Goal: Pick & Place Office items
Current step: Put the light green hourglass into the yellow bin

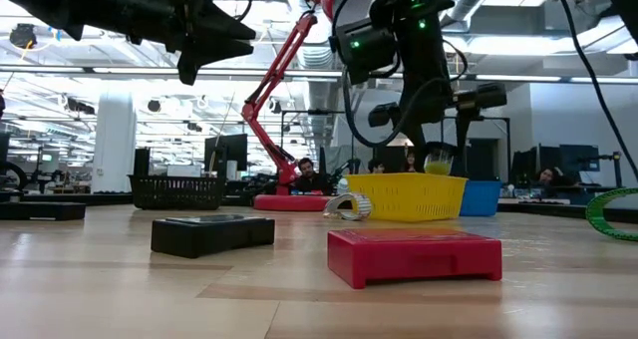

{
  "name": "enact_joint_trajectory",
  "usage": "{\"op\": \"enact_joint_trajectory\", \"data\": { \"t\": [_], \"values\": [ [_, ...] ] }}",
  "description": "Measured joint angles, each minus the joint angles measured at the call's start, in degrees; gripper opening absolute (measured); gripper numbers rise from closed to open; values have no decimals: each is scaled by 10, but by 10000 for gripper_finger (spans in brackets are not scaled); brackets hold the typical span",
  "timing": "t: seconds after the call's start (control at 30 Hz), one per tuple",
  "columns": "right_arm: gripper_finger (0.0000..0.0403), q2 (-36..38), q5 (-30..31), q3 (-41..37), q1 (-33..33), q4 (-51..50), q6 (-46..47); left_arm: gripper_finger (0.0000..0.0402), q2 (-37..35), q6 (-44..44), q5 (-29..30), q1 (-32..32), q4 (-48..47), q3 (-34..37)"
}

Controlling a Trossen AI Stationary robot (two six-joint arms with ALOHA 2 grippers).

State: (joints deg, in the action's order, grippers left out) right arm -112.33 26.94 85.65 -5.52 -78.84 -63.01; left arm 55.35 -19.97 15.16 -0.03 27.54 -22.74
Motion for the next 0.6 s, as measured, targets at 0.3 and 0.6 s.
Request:
{"op": "enact_joint_trajectory", "data": {
  "t": [0.3, 0.6],
  "values": [
    [242, -4, 4, 0, 6, 21, 31, 112, 0, 0, 0, 0, 0, 0],
    [269, -5, 3, 0, 6, 22, 81, 112, 0, 0, 0, 0, 0, 0]
  ]
}}
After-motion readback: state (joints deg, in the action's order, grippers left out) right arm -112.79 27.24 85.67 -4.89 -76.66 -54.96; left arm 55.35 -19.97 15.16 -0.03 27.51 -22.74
